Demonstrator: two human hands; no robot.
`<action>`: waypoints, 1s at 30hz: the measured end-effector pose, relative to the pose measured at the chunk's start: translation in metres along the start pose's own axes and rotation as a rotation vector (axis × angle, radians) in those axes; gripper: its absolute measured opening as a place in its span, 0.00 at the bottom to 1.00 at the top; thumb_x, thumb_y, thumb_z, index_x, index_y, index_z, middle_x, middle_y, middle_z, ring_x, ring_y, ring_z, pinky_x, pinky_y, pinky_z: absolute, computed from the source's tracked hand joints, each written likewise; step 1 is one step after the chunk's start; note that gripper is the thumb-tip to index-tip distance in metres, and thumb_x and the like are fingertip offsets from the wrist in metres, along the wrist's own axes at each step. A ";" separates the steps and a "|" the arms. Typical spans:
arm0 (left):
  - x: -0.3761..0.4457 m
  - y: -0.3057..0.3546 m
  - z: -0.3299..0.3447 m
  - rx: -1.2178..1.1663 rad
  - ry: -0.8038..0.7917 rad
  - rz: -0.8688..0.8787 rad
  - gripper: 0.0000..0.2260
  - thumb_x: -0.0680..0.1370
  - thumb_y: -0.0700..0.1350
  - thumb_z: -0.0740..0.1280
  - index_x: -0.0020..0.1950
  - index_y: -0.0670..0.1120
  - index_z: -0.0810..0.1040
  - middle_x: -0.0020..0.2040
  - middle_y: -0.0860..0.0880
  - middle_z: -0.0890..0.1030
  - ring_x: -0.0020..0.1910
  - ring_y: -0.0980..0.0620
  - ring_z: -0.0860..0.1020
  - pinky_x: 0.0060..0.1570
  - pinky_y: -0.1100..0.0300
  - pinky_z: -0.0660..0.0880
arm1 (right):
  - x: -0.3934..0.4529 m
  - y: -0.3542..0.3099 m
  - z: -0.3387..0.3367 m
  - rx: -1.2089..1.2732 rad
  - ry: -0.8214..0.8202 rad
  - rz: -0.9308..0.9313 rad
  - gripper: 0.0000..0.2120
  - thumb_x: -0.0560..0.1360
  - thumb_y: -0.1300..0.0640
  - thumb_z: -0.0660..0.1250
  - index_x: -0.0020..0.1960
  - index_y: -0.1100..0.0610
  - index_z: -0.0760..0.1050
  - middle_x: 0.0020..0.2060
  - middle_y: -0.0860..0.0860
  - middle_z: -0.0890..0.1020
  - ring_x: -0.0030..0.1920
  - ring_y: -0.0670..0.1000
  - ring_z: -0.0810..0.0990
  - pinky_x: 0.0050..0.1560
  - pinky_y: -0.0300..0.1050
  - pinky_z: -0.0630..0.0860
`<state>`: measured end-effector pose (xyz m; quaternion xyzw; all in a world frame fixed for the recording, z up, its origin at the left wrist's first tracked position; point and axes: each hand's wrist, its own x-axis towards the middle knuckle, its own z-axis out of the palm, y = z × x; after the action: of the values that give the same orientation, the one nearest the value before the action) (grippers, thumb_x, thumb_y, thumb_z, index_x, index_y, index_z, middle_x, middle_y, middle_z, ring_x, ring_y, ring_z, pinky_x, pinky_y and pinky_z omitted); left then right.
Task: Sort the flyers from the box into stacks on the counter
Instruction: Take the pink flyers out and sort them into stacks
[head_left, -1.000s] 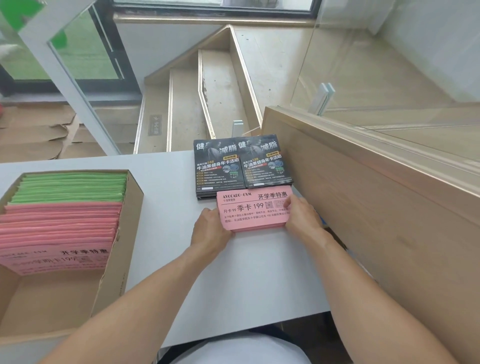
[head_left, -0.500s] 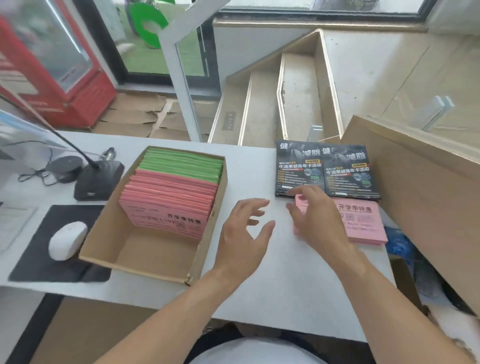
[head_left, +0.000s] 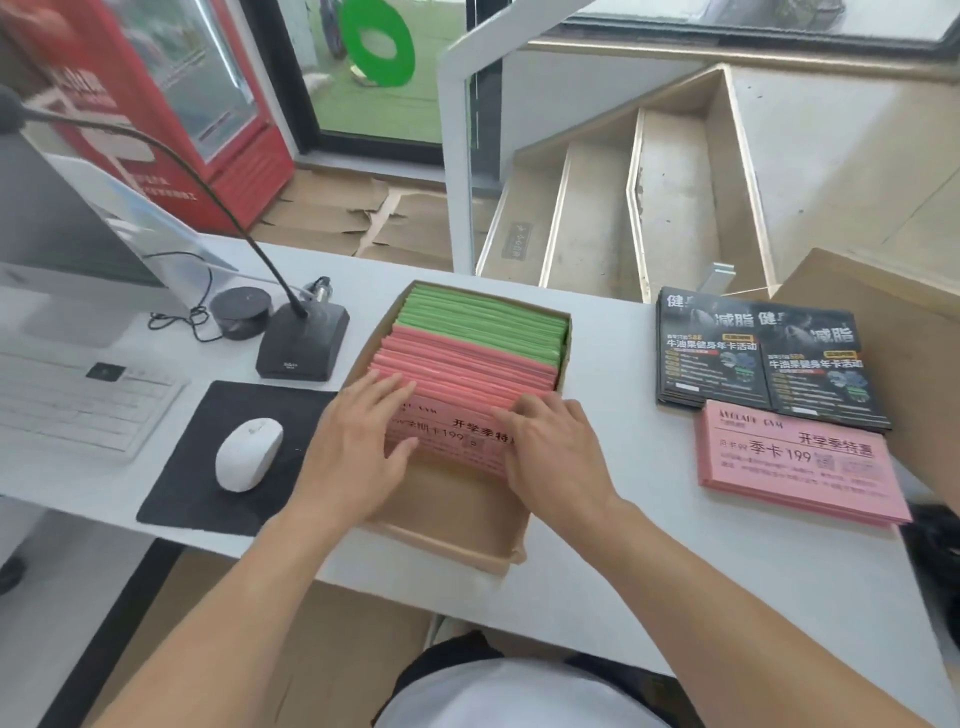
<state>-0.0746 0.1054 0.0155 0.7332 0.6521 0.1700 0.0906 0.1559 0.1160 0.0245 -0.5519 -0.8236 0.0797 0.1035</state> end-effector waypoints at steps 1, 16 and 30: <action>0.001 -0.003 0.002 0.006 -0.032 0.020 0.30 0.77 0.48 0.73 0.77 0.50 0.69 0.77 0.52 0.69 0.79 0.52 0.61 0.78 0.49 0.58 | 0.001 -0.002 0.002 -0.017 0.005 0.019 0.16 0.79 0.54 0.62 0.66 0.49 0.78 0.52 0.48 0.79 0.56 0.55 0.75 0.59 0.49 0.69; -0.004 -0.004 0.009 -0.114 -0.101 -0.017 0.32 0.81 0.54 0.67 0.81 0.52 0.58 0.82 0.56 0.57 0.81 0.57 0.49 0.78 0.55 0.56 | 0.005 -0.031 0.009 -0.072 -0.042 0.199 0.16 0.76 0.59 0.63 0.63 0.49 0.70 0.47 0.47 0.85 0.50 0.54 0.81 0.55 0.47 0.68; -0.006 -0.005 0.008 -0.188 -0.104 -0.056 0.30 0.80 0.50 0.69 0.80 0.54 0.61 0.81 0.56 0.59 0.81 0.58 0.50 0.75 0.53 0.64 | 0.006 -0.041 0.010 -0.147 -0.026 0.158 0.10 0.75 0.60 0.66 0.53 0.49 0.78 0.47 0.47 0.80 0.51 0.55 0.77 0.53 0.47 0.68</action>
<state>-0.0768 0.1005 0.0056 0.7109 0.6479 0.1895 0.1973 0.1149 0.1058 0.0257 -0.6200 -0.7825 0.0342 0.0456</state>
